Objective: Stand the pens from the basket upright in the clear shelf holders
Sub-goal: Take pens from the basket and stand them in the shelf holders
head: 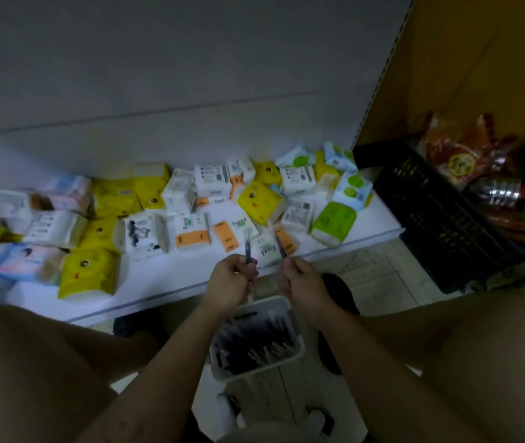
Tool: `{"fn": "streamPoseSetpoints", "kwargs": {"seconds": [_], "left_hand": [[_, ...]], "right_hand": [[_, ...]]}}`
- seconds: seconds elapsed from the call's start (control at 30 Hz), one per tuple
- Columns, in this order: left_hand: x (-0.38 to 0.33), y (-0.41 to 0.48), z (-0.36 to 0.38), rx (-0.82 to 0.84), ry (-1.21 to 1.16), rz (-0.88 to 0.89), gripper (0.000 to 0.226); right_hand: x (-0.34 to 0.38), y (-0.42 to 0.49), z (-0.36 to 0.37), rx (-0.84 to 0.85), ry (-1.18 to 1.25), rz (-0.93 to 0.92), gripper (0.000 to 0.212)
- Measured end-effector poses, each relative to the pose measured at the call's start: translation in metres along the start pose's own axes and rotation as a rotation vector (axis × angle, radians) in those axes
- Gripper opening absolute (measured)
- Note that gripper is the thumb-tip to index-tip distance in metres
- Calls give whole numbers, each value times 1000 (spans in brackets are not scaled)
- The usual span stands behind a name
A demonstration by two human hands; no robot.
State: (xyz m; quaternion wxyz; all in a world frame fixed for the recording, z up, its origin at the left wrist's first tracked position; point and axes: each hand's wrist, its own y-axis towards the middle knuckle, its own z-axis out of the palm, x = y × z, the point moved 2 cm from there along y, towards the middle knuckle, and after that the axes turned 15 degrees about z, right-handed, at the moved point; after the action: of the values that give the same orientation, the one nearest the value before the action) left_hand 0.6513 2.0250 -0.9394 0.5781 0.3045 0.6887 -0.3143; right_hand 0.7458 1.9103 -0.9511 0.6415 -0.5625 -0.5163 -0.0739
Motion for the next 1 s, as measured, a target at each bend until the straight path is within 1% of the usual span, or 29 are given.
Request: {"fn": "streamPoseSetpoints", "kwargs": {"seconds": [0.03,0.1,0.2,0.23,0.3,0.37,0.43,0.57,0.6,0.67,0.77,0.87,0.93,1.0], "left_hand": [[-12,3,-4,-5,-32,28,6],[-37,10,-10,12,-64,106,8],[-76,19,-17,27,61,249,16],[-89,21,-19,25,85,295,15],[-115,25,-22,17,79,384,12],[-145,25,-23,-12,78,489,14],[-175,25,-25,-35,56,574,17],[-230,24,-25,-23,42,684,6],[-243,22,-26,-26,41,722,7],[-268,19,-30,-41,58,818,13],[-306,15,-37,-18,103,939,17],[-344,18,-48,-38,66,978,27],[-369,20,-55,-32,65,1008,39],[-393,23,-62,-30,113,1062,56]], "right_hand": [[11,-10,1,28,40,-63,25],[33,-26,2,52,25,-143,25],[61,-45,-2,45,2,-226,20],[71,-51,-5,45,1,-263,18],[92,-63,-13,8,-43,-385,18],[114,-77,-22,-36,-83,-517,19],[138,-94,-29,-16,-65,-631,20],[181,-128,-39,-37,-58,-794,19],[190,-136,-42,-40,-67,-821,19],[209,-149,-49,-15,-87,-865,19],[239,-167,-58,39,-61,-938,21],[275,-183,-66,32,-62,-1023,24],[301,-193,-69,6,-86,-1082,17],[325,-200,-72,-25,-111,-1130,9]]}}
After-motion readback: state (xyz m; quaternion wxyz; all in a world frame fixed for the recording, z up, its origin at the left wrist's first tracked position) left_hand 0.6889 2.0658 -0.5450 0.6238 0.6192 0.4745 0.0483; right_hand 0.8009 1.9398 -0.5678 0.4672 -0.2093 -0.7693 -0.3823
